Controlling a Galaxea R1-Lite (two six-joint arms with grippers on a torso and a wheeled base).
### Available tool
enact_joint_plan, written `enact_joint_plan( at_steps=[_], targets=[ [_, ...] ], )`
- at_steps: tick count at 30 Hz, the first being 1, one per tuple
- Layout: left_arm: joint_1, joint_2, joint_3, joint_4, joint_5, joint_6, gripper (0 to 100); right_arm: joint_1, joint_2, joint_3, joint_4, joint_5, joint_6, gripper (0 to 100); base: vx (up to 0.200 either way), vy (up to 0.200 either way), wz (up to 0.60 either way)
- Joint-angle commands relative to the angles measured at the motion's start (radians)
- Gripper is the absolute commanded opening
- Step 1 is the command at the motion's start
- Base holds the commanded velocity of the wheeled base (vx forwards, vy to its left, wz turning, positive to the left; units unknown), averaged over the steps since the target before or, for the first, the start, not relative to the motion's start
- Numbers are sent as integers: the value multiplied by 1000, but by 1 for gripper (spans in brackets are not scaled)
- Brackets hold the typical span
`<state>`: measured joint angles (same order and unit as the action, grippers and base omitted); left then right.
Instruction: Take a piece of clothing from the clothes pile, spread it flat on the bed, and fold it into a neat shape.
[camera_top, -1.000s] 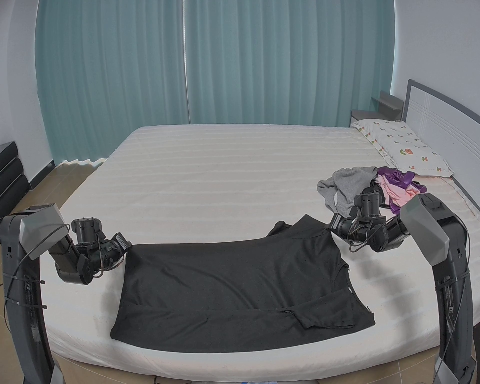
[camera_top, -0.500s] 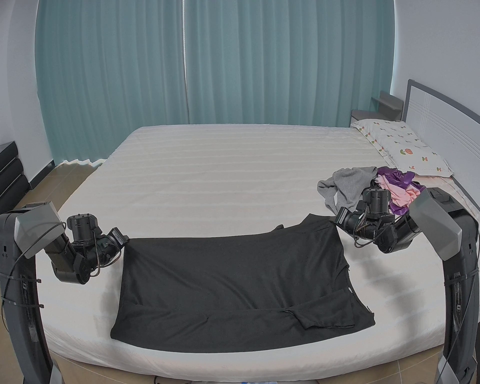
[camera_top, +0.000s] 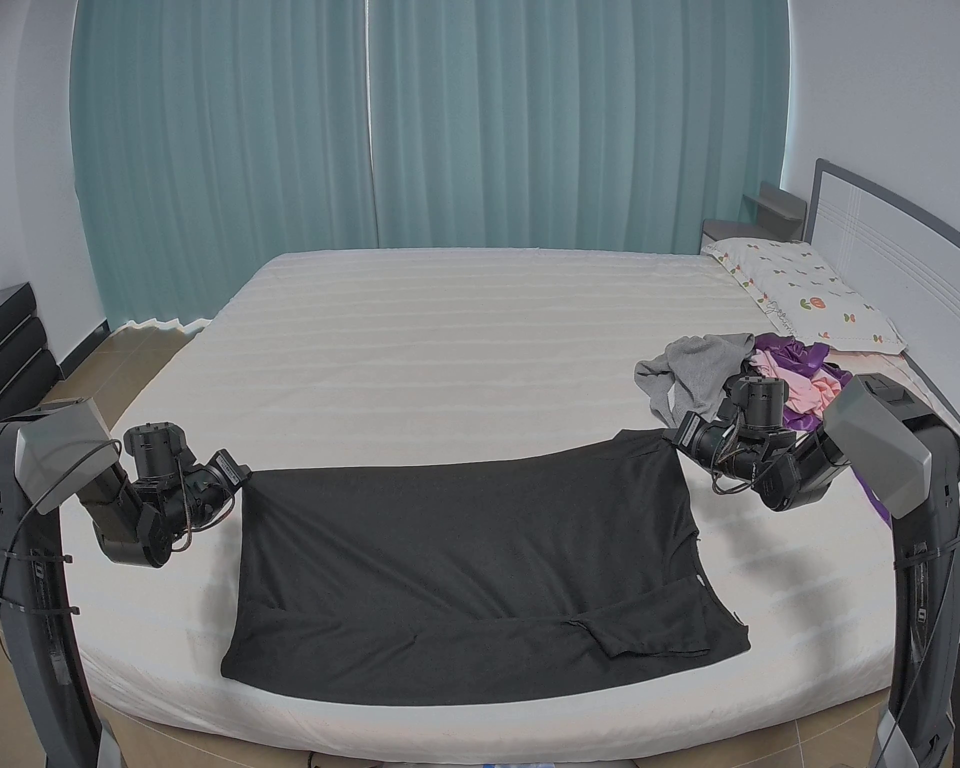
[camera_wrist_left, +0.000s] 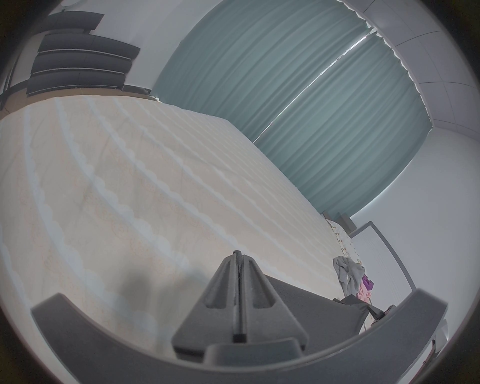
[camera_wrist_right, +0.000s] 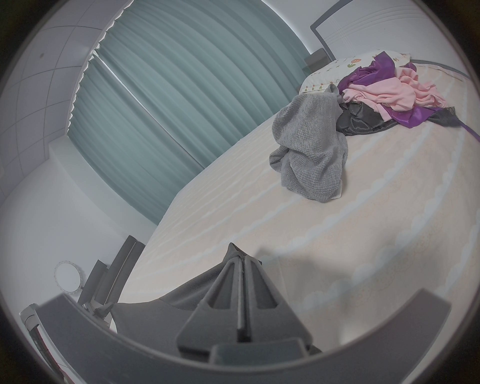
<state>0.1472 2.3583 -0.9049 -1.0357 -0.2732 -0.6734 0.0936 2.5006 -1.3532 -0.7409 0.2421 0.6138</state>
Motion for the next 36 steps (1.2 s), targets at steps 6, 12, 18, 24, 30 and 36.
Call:
enact_joint_plan(
  at_steps=[6,12,18,24,30,36],
  targets=[
    [8,-21,4,0,0,0,0,3,-8,20,-17,0,1,0,0,0,0],
    [6,-13,6,0,0,2,0,14,3,20,-22,0,1,0,0,0,0],
    [14,-17,4,0,-1,0,0,11,-17,16,-55,-1,44,0,0,0,0],
    [9,-13,6,-1,-1,2,0,1,-26,23,-69,-1,50,0,0,0,0],
    [9,-11,4,0,-1,2,0,1,-23,29,-64,-1,49,0,0,0,0],
    [9,-17,40,-1,-1,6,0,0,-42,72,-55,20,40,0,0,0,0]
  ],
)
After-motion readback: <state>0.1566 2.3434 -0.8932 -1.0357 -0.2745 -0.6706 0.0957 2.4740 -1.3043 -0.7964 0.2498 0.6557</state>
